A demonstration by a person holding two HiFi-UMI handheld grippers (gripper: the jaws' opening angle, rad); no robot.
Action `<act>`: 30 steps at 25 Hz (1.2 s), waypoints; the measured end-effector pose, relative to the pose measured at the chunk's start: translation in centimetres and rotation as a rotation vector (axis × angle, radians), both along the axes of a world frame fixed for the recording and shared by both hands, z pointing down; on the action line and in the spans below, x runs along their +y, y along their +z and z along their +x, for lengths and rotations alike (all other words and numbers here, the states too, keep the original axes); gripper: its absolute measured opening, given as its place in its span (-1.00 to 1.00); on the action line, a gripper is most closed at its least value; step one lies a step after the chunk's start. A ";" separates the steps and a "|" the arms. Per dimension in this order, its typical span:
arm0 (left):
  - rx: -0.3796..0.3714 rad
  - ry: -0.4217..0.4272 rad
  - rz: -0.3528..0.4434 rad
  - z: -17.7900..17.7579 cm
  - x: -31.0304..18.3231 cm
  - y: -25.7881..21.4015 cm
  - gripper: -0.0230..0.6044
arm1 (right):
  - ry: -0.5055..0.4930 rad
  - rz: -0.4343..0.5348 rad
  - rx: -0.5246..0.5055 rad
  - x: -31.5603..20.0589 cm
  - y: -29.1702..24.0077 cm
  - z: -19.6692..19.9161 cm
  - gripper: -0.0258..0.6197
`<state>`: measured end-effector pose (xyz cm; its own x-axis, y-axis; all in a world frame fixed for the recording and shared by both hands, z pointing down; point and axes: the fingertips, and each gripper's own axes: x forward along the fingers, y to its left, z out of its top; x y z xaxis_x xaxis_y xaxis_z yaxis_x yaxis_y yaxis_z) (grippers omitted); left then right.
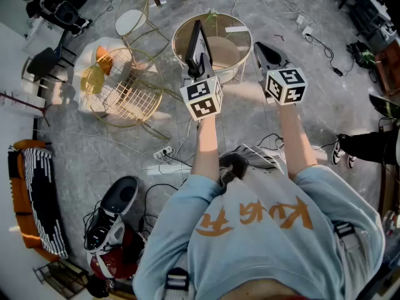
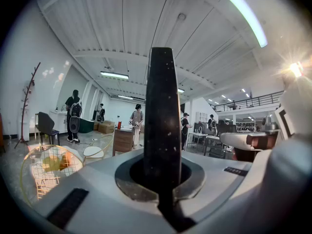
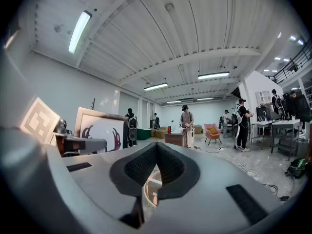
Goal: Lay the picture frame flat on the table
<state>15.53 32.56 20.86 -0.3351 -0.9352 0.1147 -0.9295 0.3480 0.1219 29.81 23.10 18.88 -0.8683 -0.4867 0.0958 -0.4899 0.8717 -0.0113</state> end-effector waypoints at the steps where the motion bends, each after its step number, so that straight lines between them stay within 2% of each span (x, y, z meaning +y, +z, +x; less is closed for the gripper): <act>1: 0.006 0.001 -0.005 0.0 0.1 0.4 -0.84 | -0.011 0.002 -0.007 0.3 -0.2 -0.3 -0.93; 5: 0.021 -0.001 -0.012 -0.6 0.6 1.0 -0.84 | -0.027 0.002 -0.025 0.8 -0.7 -1.3 -0.93; 10: 0.041 -0.013 -0.008 -1.5 1.4 1.4 -0.84 | -0.016 -0.065 -0.080 0.8 -0.2 -1.5 -0.93; 17: 0.083 -0.052 -0.011 -2.5 2.7 2.5 -0.84 | 0.044 -0.104 -0.064 -0.4 0.6 -0.5 -0.93; 22: 0.105 -0.095 0.000 -4.9 3.2 2.6 -0.84 | -0.030 -0.086 -0.111 0.7 -0.8 -2.5 -0.93; 26: 0.112 -0.091 -0.007 -5.0 3.1 3.0 -0.84 | 0.002 -0.119 -0.146 -0.1 -0.8 -1.1 -0.93; 30: 0.086 -0.063 -0.008 -4.6 2.0 2.5 -0.84 | 0.034 -0.109 -0.180 -1.4 -2.0 0.1 -0.93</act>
<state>10.97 34.53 23.34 -0.3814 -0.9117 0.1527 -0.8921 0.4063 0.1976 29.90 21.73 16.92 -0.8594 -0.5112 -0.0061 -0.5005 0.8437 -0.1943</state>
